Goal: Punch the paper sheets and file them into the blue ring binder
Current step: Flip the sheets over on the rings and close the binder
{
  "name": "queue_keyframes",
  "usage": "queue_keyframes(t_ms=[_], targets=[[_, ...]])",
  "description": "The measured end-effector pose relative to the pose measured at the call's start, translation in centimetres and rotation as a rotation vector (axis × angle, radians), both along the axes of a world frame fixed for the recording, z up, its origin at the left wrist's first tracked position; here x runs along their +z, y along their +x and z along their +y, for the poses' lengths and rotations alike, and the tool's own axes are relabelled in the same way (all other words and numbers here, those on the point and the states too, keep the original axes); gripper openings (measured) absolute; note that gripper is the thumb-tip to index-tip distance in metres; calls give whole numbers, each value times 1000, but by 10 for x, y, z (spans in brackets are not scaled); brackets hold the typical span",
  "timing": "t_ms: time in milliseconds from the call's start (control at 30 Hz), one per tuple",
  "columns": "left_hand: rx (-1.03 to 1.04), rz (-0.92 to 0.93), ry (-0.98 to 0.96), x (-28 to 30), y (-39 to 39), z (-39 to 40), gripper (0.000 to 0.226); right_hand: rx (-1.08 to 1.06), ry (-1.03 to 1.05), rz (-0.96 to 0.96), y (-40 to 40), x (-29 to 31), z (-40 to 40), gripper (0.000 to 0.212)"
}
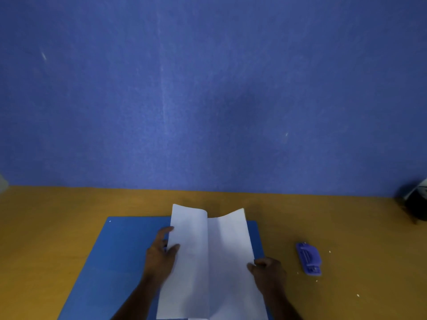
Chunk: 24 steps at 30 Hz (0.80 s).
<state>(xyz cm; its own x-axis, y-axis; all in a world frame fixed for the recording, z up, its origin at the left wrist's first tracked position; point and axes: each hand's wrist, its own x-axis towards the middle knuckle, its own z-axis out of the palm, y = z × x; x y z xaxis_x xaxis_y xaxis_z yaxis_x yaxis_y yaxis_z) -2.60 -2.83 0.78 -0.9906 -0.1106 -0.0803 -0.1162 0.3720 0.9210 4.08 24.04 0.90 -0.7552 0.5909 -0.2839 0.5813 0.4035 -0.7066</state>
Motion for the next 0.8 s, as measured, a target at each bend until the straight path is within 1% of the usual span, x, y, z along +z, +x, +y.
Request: queue_keyframes(t_ms=[67, 133, 200, 267, 300, 367, 467, 600, 667, 733, 800], targets=[[-34, 19, -13, 3, 1, 12, 34, 55, -38, 34, -1, 9, -7, 16], [-73, 14, 8, 8, 4, 24, 30, 67, -155, 68, -2, 16, -14, 5], [-115, -9, 56, 12, 8, 37, 25, 18, -305, 106, -4, 24, -23, 16], [-114, -53, 146, 15, 10, 48, 8, -36, -444, 129, -6, 31, -35, 16], [-102, -72, 192, 17, 11, 54, 9, -35, -482, 129, -7, 33, -42, 14], [-92, -87, 265, 23, 14, 63, 23, 0, -511, 148, -9, 35, -56, 17], [-116, -94, 294, 30, 18, 70, 31, 97, -512, 139, -10, 33, -77, 18], [-76, -45, 163, 26, 14, 59, 17, 183, -505, 161, -12, 29, -93, 36], [-54, -21, 102, 22, 11, 51, 19, 190, -529, 186, -11, 29, -92, 40], [-20, -20, 58, 20, 9, 41, 21, 170, -543, 165, -9, 32, -87, 28], [10, -14, 20, 17, 5, 31, 14, 138, -522, 134, -6, 32, -77, 16]])
